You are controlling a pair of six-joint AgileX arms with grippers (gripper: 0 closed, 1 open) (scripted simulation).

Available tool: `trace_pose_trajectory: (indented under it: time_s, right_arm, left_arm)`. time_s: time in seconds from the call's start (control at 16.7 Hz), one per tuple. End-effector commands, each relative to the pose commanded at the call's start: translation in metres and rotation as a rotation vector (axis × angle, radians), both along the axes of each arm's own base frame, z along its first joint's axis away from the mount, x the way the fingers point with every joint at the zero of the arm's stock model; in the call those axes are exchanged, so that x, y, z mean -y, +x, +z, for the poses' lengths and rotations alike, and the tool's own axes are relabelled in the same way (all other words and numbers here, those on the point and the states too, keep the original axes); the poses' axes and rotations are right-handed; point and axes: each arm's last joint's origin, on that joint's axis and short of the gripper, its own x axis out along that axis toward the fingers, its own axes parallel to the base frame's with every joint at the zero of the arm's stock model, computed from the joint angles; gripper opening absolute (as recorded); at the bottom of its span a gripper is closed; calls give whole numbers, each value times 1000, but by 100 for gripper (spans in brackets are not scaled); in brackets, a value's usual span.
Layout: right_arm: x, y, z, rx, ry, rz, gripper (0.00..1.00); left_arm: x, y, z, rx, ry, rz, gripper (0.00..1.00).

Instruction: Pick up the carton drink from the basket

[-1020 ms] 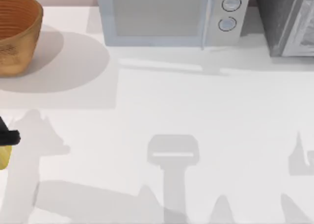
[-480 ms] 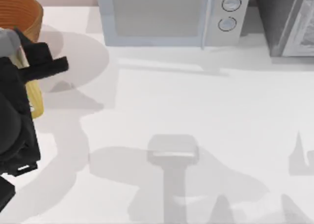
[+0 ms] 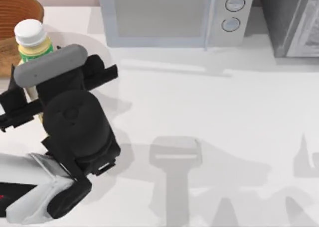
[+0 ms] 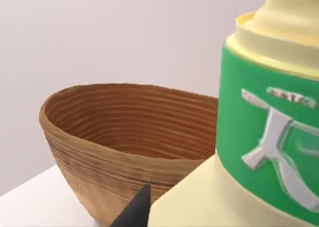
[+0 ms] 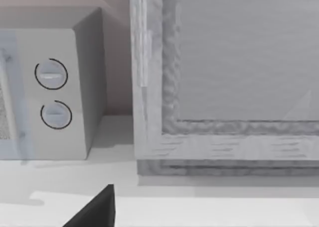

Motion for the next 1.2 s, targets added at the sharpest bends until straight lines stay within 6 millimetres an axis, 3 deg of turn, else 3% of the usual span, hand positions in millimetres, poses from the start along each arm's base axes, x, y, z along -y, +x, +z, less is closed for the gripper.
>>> trace_pose_trajectory:
  time_s: [0.48,0.9,1.2]
  right_arm:
    - [0,0,0,0,0,0,100]
    - [0,0,0,0,0,0,100]
    - [0,0,0,0,0,0,100]
  left_arm:
    - [1,3,-8,-5,2,18,0]
    - [-17,33,-50,-10,5,15,0]
    - [-19,35,-53,-6,1,15,0]
